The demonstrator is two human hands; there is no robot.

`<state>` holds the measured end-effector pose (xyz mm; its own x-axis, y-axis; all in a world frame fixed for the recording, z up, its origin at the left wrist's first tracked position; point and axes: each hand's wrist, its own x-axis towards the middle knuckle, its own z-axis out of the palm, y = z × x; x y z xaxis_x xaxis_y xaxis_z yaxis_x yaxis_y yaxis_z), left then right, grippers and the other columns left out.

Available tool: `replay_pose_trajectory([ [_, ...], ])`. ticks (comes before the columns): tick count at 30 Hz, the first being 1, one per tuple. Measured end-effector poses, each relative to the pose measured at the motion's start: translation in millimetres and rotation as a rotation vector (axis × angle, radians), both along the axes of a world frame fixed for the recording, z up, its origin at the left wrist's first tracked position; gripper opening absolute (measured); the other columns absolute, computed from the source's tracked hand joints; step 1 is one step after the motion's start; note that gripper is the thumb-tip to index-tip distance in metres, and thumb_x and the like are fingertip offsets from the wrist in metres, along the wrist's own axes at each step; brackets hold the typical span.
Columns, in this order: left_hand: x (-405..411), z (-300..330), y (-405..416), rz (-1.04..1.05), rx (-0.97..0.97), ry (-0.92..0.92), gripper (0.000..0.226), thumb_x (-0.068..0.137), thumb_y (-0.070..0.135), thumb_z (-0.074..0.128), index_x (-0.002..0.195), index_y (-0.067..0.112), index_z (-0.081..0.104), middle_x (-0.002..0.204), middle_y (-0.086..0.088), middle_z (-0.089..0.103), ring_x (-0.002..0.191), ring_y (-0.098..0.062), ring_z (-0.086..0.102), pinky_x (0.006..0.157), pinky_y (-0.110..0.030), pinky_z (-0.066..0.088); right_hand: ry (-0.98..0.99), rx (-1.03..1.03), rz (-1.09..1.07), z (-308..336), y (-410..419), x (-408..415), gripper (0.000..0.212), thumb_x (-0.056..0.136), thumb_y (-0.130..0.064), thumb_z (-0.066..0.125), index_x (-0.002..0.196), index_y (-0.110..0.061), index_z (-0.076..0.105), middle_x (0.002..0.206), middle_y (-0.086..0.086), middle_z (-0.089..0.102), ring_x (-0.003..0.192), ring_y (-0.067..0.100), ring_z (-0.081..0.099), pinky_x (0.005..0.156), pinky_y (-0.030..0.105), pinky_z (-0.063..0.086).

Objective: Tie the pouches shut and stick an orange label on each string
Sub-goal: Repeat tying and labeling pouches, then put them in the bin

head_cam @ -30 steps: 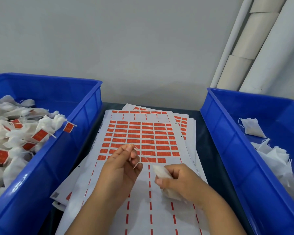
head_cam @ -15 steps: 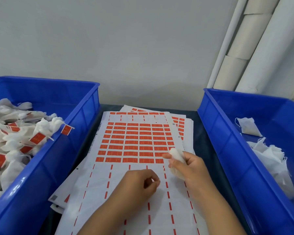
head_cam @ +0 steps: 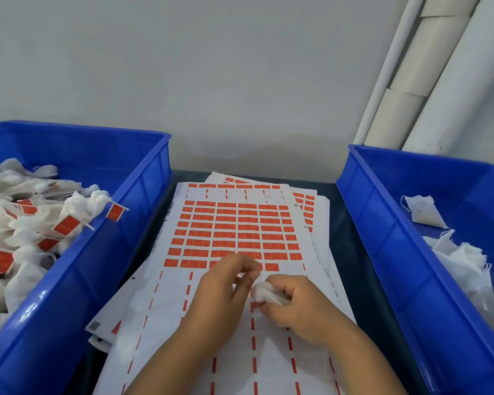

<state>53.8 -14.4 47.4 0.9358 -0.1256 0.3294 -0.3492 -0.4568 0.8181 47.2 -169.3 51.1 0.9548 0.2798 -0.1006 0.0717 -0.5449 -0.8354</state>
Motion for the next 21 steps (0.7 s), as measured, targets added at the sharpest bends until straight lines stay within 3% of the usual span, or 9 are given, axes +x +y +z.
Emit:
replay_pose_trajectory([
  [3, -1, -2, -3, -0.038, -0.123, 0.139, 0.021, 0.092, 0.018, 0.055, 0.078, 0.034, 0.056, 0.075, 0.021, 0.063, 0.079, 0.010, 0.056, 0.060, -0.002, 0.042, 0.020, 0.087, 0.056, 1, 0, -2, 0.012, 0.074, -0.040, 0.063, 0.072, -0.028, 0.063, 0.065, -0.014, 0.055, 0.062, 0.003, 0.048, 0.058, 0.016, 0.041],
  [6, -1, -3, -7, 0.028, -0.189, 0.235, 0.018, 0.091, 0.020, 0.056, 0.078, 0.032, 0.057, 0.071, 0.016, 0.062, 0.073, 0.009, 0.057, 0.052, -0.002, 0.041, 0.011, 0.111, 0.063, 1, 1, -2, 0.019, 0.079, -0.036, 0.070, 0.076, -0.017, 0.068, 0.063, -0.010, 0.055, 0.058, 0.003, 0.046, 0.056, 0.015, 0.040],
  [9, 0, -4, -10, 0.117, -0.239, 0.309, 0.015, 0.092, 0.022, 0.055, 0.079, 0.030, 0.057, 0.076, 0.014, 0.061, 0.069, -0.004, 0.060, 0.047, -0.003, 0.040, -0.001, 0.131, 0.031, -3, 6, -3, 0.008, 0.085, -0.026, 0.069, 0.082, -0.019, 0.071, 0.073, -0.005, 0.066, 0.066, 0.005, 0.059, 0.060, 0.016, 0.049],
  [12, 1, -3, -9, 0.159, -0.268, 0.328, 0.014, 0.092, 0.023, 0.054, 0.080, 0.029, 0.057, 0.079, 0.011, 0.062, 0.074, -0.008, 0.061, 0.050, -0.005, 0.042, -0.059, 0.120, -0.090, -7, 13, -3, 0.009, 0.081, -0.028, 0.072, 0.086, -0.025, 0.065, 0.077, -0.010, 0.066, 0.074, 0.008, 0.062, 0.061, 0.016, 0.052],
  [16, 2, -3, -9, 0.169, -0.288, 0.352, 0.012, 0.092, 0.024, 0.054, 0.082, 0.027, 0.059, 0.078, 0.008, 0.064, 0.073, -0.008, 0.061, 0.057, -0.008, 0.041, -0.081, 0.141, -0.204, -7, 14, -2, 0.031, 0.077, -0.037, 0.075, 0.089, -0.036, 0.046, 0.087, -0.010, 0.068, 0.080, 0.006, 0.066, 0.062, 0.012, 0.049],
  [21, 5, -2, -5, 0.159, -0.411, 0.460, 0.013, 0.090, 0.024, 0.058, 0.080, 0.022, 0.066, 0.073, 0.001, 0.067, 0.071, -0.015, 0.062, 0.063, -0.023, 0.052, -0.189, 0.218, -0.189, -8, 17, -4, 0.035, 0.081, -0.025, 0.073, 0.092, -0.049, 0.051, 0.087, -0.025, 0.067, 0.088, -0.010, 0.061, 0.064, 0.002, 0.044],
])
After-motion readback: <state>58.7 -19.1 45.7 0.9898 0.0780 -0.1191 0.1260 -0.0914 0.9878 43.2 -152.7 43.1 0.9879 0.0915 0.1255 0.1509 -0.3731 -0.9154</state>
